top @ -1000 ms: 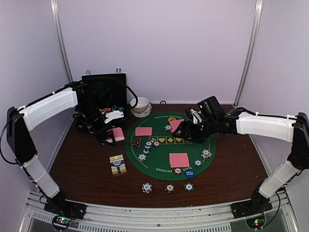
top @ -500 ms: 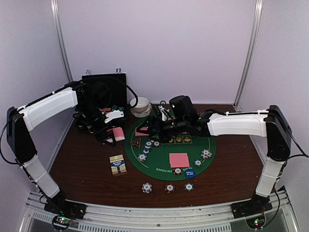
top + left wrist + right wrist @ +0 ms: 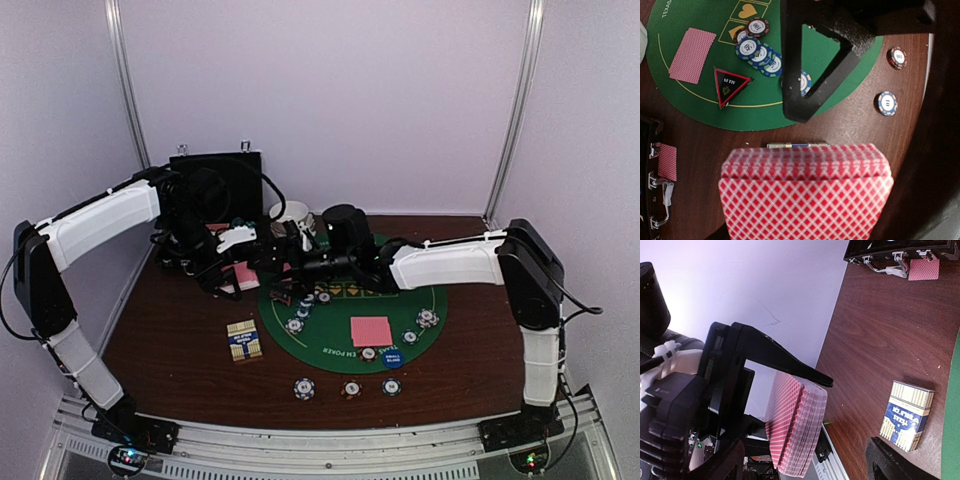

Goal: Distribute texas hold em gaming equipment

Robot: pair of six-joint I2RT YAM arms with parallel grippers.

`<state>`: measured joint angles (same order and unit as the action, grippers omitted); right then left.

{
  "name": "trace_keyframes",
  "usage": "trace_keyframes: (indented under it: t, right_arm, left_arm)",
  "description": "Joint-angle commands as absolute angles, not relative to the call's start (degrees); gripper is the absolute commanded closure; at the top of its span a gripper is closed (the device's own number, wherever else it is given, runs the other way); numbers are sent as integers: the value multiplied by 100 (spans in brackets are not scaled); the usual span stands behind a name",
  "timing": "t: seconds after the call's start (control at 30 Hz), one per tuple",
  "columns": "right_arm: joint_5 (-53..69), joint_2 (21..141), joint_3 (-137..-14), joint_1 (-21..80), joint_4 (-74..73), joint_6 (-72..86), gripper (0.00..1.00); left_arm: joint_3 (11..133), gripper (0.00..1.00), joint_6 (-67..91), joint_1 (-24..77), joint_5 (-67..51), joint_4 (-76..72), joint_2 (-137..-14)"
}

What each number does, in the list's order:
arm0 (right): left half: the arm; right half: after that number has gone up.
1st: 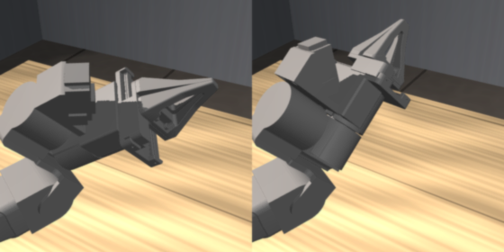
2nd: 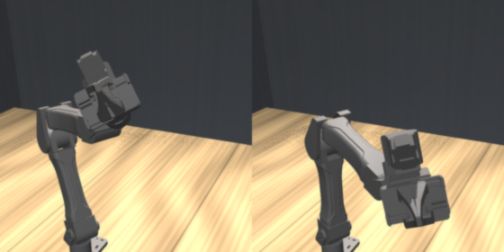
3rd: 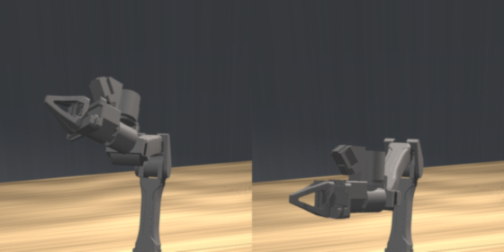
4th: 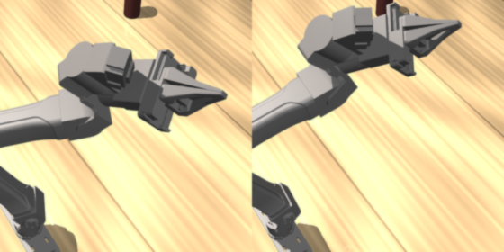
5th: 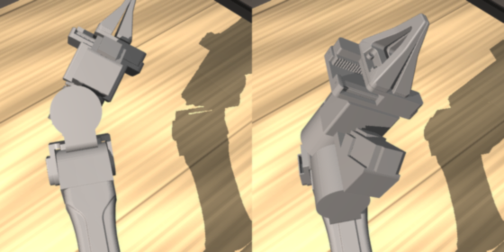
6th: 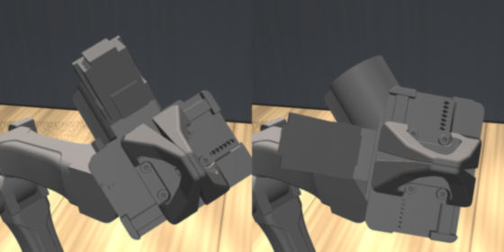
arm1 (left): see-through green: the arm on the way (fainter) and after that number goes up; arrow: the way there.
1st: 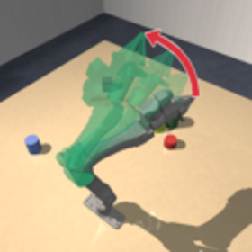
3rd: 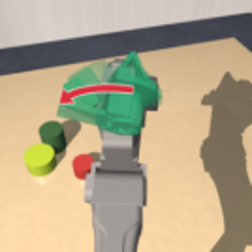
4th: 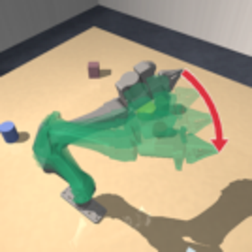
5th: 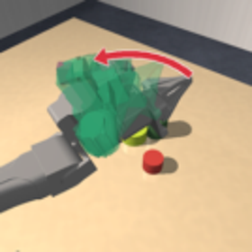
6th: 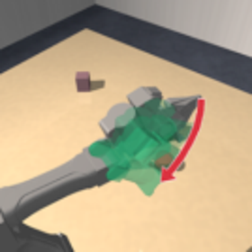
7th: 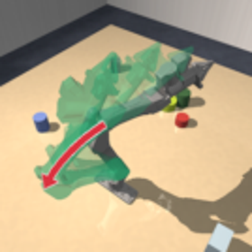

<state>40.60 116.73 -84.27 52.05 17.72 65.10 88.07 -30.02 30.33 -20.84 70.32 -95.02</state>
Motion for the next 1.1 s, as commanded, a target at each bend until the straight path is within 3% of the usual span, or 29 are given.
trace_keyframes:
  t: [0.0,0.53,1.07]
  right_arm:
    - [4241,11979,-8765,5251,2322,6917,14]
    - [4120,12763,-9362,5344,2490,7389,23]
    - [4037,12494,-8574,5042,2922,7611,36]
  left_arm:
    - [8969,100,-3041,3006,-2271,6974,-9375]
    - [8973,100,-3023,3006,-2297,6972,-9347]
    - [8914,100,-3050,3004,-2258,6972,-9312]
